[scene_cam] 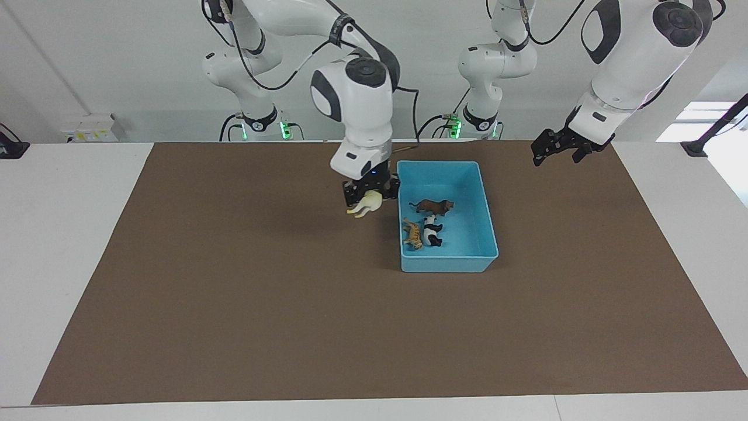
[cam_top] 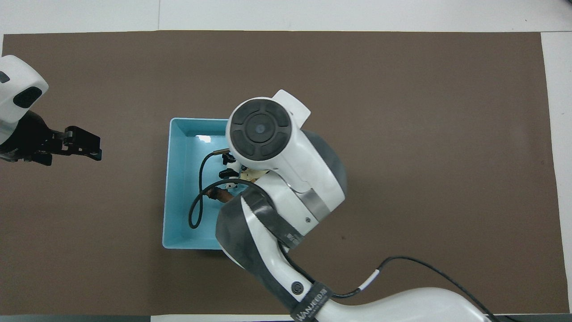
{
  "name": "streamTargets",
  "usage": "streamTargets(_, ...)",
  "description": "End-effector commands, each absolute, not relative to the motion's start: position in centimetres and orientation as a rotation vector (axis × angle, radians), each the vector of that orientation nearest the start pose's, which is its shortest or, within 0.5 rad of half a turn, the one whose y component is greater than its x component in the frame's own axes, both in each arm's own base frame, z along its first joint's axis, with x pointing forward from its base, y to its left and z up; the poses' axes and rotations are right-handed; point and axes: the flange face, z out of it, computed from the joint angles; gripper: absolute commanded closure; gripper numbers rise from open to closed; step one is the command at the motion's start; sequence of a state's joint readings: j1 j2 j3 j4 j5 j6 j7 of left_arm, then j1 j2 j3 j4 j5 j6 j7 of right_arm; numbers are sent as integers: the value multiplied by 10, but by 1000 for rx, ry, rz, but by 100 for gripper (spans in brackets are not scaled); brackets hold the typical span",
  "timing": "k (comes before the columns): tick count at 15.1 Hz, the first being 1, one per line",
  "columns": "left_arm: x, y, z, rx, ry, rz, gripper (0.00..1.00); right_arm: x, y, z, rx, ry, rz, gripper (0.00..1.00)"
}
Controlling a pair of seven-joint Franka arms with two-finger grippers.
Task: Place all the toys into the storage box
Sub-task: 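Box the llama with the right gripper while the left gripper withdraws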
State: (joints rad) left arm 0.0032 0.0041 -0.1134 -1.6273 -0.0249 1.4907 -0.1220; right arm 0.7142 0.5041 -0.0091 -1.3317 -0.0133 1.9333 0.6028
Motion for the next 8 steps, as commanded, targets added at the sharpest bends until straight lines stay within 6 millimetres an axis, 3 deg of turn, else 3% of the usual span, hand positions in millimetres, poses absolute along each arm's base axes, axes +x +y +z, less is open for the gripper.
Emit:
streamTargets(1, 541, -61, 593, -3151, 6, 242, 0, 552, 510, 403, -3075, -133, -147, 100)
streamTargets(3, 541, -61, 593, -3153, 16, 242, 0, 530, 540, 386, -3057, -76, -152, 100)
streamTargets(4, 541, -61, 594, -3153, 14, 232, 0, 521, 549, 388, -3045, -43, -161, 100)
streamTargets(5, 541, -62, 593, -3153, 16, 240, 0, 515, 553, 389, -3053, -35, -153, 2)
streamTargets(8, 541, -67, 596, -3153, 31, 227, 0, 511, 552, 393, -3072, 7, -128, 0)
